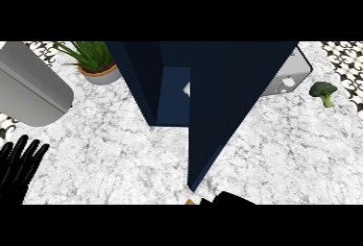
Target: Pick up the bottled water, place it into the cabinet and close the cabinet
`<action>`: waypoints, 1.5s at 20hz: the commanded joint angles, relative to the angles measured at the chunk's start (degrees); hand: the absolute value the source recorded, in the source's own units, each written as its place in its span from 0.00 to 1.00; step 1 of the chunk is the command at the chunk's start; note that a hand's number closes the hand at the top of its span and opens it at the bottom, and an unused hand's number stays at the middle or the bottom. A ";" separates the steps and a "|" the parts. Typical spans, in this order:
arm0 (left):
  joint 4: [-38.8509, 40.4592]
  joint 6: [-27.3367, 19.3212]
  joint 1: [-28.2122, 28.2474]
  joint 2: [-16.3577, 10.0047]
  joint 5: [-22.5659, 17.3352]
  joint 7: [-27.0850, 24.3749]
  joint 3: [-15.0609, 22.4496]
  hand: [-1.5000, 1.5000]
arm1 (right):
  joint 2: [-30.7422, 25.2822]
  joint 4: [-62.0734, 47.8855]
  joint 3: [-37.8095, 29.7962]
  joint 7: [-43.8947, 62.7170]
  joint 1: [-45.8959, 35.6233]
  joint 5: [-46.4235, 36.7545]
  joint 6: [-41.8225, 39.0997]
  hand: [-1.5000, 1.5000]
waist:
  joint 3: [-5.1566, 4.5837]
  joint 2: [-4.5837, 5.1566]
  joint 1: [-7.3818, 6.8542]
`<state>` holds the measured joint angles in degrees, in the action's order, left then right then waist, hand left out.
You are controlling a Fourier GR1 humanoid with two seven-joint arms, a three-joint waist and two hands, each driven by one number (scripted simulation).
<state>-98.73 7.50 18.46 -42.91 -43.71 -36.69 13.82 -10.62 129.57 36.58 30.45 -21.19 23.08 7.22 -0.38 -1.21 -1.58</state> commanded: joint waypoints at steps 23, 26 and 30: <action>-14.17 1.94 8.92 -5.53 -7.47 8.38 -12.81 0.00 | 10.61 -43.10 2.37 -9.01 -32.35 22.90 2.02 1.00 | 0.44 1.44 -0.65; -15.18 1.01 9.29 -3.19 -5.45 9.53 -13.04 0.00 | 9.47 -46.98 -4.93 -8.64 -34.42 21.04 -3.14 1.00 | 0.40 1.27 0.44; -14.10 2.35 8.29 -2.61 -5.43 10.88 -14.25 0.00 | 8.29 -52.96 -7.90 -13.87 -32.83 18.11 -6.95 1.00 | 0.39 1.37 0.83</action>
<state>-112.67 10.54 27.78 -46.93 -50.90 -27.25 -0.84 -1.19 81.43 31.90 19.77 -55.08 42.62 4.81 0.00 0.10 -1.45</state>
